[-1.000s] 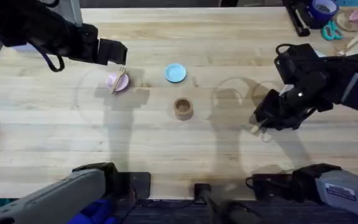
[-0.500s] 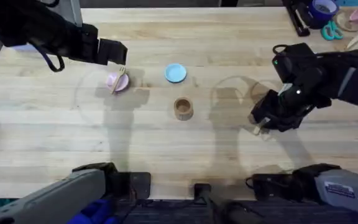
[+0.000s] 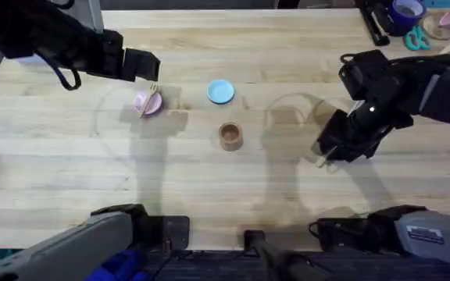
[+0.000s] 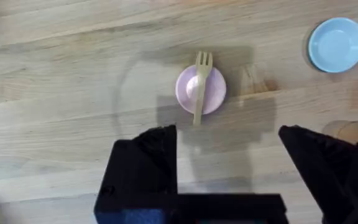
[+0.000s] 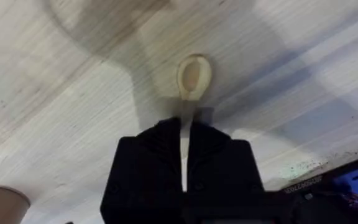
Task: Pick up a utensil and set it on the pink plate, then put the other utensil in the container.
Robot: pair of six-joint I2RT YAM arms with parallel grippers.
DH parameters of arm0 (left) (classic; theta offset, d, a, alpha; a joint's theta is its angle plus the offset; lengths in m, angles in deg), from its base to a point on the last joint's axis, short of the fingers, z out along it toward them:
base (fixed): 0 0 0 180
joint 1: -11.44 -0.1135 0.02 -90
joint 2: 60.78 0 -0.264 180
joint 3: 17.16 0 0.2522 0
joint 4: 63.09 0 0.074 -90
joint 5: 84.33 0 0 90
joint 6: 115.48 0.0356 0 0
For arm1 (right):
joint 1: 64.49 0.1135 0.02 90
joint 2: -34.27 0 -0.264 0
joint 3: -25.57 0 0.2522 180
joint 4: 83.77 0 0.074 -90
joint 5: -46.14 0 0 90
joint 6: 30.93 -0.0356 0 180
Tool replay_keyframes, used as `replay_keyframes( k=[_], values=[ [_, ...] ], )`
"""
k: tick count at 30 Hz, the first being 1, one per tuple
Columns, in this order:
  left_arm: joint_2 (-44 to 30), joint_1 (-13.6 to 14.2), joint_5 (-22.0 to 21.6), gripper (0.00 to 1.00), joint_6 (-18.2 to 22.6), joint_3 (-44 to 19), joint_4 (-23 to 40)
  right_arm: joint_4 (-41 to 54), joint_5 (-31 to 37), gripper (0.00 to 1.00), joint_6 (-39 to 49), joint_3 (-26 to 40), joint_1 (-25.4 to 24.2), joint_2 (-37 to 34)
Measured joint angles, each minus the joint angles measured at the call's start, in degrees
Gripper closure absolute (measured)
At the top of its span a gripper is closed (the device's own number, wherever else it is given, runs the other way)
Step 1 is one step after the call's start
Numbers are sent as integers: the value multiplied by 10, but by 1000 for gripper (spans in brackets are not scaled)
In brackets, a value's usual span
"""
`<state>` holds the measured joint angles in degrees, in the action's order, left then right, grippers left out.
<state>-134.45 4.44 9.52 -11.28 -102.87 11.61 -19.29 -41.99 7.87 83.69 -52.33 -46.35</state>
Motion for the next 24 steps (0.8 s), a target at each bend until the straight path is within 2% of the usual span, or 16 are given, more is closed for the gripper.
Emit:
replay_keyframes(
  k=[17, 24],
  values=[
    [0, 0, 0, 8, 0, 0, 0, 19, -2, 967, 3, 17, 0, -11],
    [0, 0, 0, 8, 0, 0, 0, 34, -11, 967, 30, 33, 0, -2]
  ],
)
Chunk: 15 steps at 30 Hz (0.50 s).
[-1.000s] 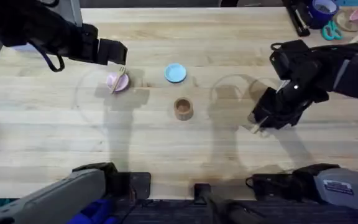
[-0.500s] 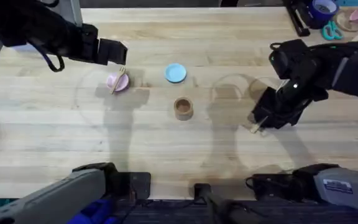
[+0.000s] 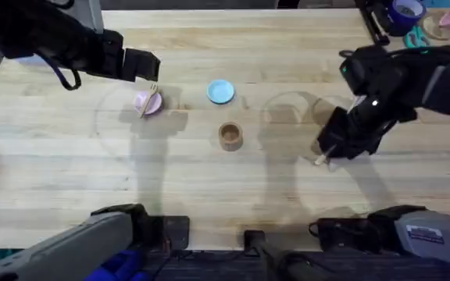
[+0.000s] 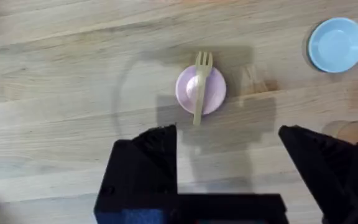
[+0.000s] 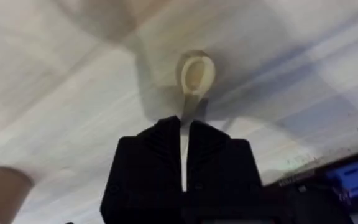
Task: Pick up a utensil and set it on the pink plate, then put the other utensil in the container.
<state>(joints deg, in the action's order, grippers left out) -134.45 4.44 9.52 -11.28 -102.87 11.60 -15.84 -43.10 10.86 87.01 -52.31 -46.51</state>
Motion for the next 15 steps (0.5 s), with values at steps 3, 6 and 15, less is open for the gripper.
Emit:
replay_keyframes(
  k=[3, 6, 15],
  values=[
    [0, 0, 0, 8, 0, 0, 0, -1, -2, 967, 20, 21, 0, 19],
    [0, 0, 0, 8, 0, 0, 0, -1, -2, 967, 42, 39, 0, 34],
    [0, 0, 0, 8, 0, 0, 0, -26, 1, 968, 152, 69, 0, 40]
  ],
)
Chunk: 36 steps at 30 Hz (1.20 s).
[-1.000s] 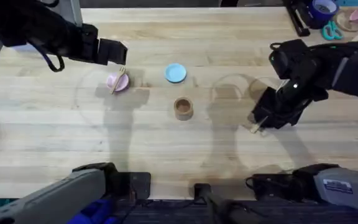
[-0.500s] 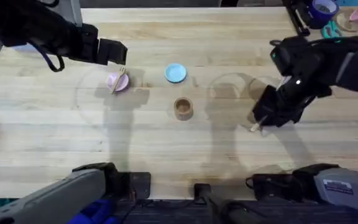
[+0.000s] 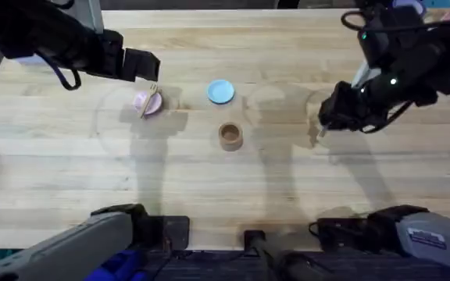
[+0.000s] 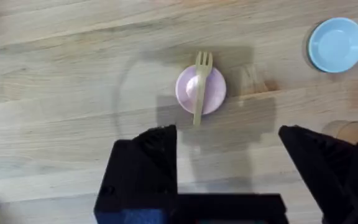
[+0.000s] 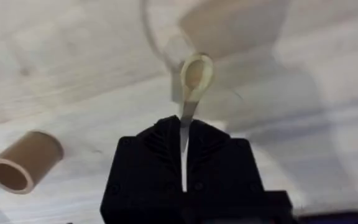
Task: Pick up a utensil and set it on the pink plate, then put the other utensil in the container.
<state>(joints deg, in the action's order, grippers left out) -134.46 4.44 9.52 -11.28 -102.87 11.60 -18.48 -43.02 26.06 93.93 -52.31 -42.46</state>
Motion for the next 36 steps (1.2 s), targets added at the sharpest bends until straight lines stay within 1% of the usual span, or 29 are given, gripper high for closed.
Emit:
replay_keyframes(
  k=[8, 11, 18, 21, 25, 29, 36],
  values=[
    [0, 0, 0, 8, 0, 0, 0, -70, -1, 968, 106, 35, 0, 1],
    [0, 0, 0, 9, 0, 0, 0, -92, -20, 969, 154, 42, 0, 4],
    [0, 0, 0, 8, 0, 0, 0, -121, -111, 969, 241, 46, 0, 9],
    [0, 0, 0, 8, 0, 0, 0, -123, -140, 969, 280, 46, 0, 9],
    [0, 0, 0, 8, 0, 0, 0, -134, -184, 968, 351, 46, 0, 9],
    [0, 0, 0, 8, 0, 0, 0, -175, -252, 968, 431, 46, 0, 9],
    [0, 0, 0, 8, 0, 0, -1, -251, -363, 968, 508, 46, 0, 9]
  ],
)
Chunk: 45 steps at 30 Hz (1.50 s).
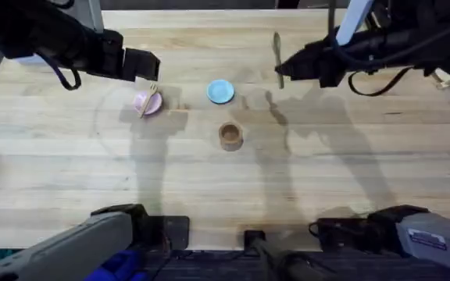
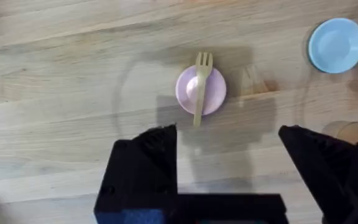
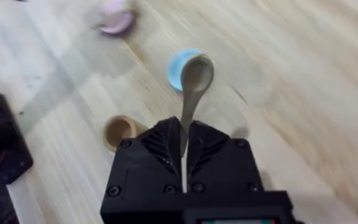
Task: Pick up a utensil and set it on the pink plate, then put the other utensil in the container.
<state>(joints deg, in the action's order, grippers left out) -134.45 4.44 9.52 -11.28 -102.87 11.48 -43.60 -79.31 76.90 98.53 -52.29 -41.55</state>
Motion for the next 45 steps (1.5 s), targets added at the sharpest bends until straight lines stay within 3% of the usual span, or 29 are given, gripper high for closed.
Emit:
replay_keyframes(
  k=[4, 8, 16, 20, 26, 32, 39, 45],
  values=[
    [0, 0, 0, 8, 19, 0, -1, -29, -69, 968, 26, 0, 0, 0],
    [0, 0, 15, 7, 76, 0, -1, -42, -126, 968, 37, 0, 0, 0],
    [0, -9, 156, 7, 281, 0, -1, -48, -179, 966, 62, 0, 0, 0],
    [0, -45, 234, 7, 366, 0, -1, -49, -195, 967, 76, 0, 0, 0],
    [0, -129, 372, 9, 468, 28, -1, -55, -200, 966, 95, 0, 2, 0],
    [0, -180, 497, 8, 567, 94, -2, -150, -204, 967, 111, -13, 23, 0],
    [-14, -199, 576, 8, 643, 157, -35, -284, -208, 966, 91, -79, 54, 0],
    [-34, -199, 582, 8, 661, 172, -90, -439, -210, 966, 43, -153, 66, 0]
  ],
)
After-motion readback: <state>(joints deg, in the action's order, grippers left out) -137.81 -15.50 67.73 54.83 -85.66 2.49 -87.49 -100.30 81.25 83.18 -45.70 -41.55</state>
